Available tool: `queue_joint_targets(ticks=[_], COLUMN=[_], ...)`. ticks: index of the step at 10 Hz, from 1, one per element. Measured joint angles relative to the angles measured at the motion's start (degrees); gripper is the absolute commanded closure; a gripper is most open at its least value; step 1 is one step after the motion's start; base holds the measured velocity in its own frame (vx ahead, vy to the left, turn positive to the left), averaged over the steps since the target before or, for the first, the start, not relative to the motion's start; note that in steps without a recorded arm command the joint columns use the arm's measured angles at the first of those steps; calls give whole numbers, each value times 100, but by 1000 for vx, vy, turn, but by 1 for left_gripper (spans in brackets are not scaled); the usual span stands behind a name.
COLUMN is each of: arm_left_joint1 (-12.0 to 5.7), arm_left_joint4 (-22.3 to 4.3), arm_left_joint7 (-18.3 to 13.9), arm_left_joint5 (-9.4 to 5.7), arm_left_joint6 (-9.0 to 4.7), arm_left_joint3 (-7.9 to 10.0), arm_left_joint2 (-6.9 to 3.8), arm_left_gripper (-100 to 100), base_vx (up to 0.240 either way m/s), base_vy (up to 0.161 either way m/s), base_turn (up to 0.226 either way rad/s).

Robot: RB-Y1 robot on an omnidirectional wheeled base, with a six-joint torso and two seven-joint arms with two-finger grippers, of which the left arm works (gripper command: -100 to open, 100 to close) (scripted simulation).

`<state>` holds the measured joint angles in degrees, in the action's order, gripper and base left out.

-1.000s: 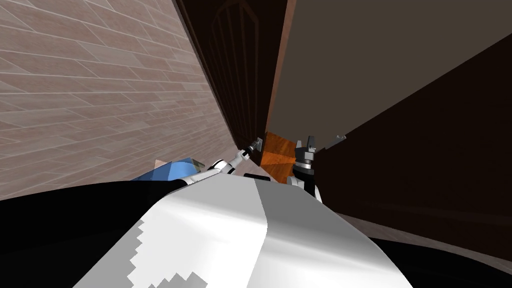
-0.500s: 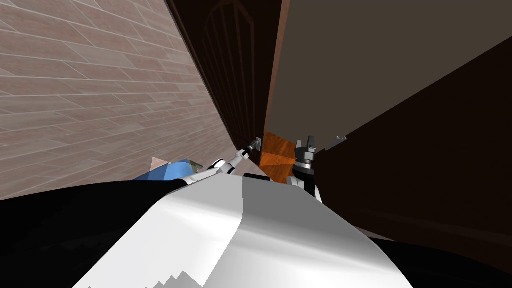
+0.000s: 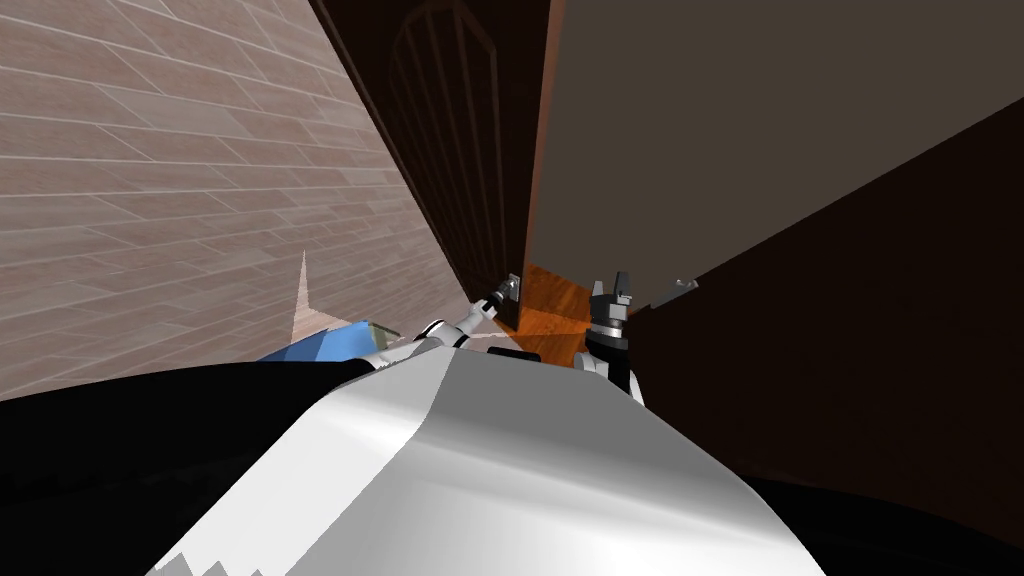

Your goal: Push the door open

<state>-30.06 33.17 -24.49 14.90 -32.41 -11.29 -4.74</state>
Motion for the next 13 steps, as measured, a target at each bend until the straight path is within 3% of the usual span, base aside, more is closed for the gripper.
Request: queue_joint_targets(ticks=[1, 2, 3, 5, 7, 10, 11, 12, 13], arm_left_joint1=[50, -59, 90, 145, 67, 165, 27, 82, 36], arm_left_joint4=[91, -113, 185, 301, 181, 230, 2, 71, -70], arm_left_joint7=[37, 109, 54, 79, 111, 201, 240, 297, 366], arm_left_joint5=[-24, -70, -53, -84, -106, -172, -202, -228, -268], arm_left_joint6=[38, -15, 91, 188, 135, 213, 106, 131, 84], arm_left_joint3=[47, 143, 92, 147, 197, 324, 389, 449, 530], arm_left_joint2=[-22, 6, -70, -85, -74, -126, -116, -104, -101], arm_left_gripper=[100, 100, 100, 100, 100, 100, 100, 100, 100], base_vx=[144, 105, 96, 59, 46, 86, 114, 158, 174], base_vy=[-128, -93, -113, -71, -48, -115, -106, -161, -212], base_turn=[47, -2, 30, 18, 25, 41, 32, 59, 96])
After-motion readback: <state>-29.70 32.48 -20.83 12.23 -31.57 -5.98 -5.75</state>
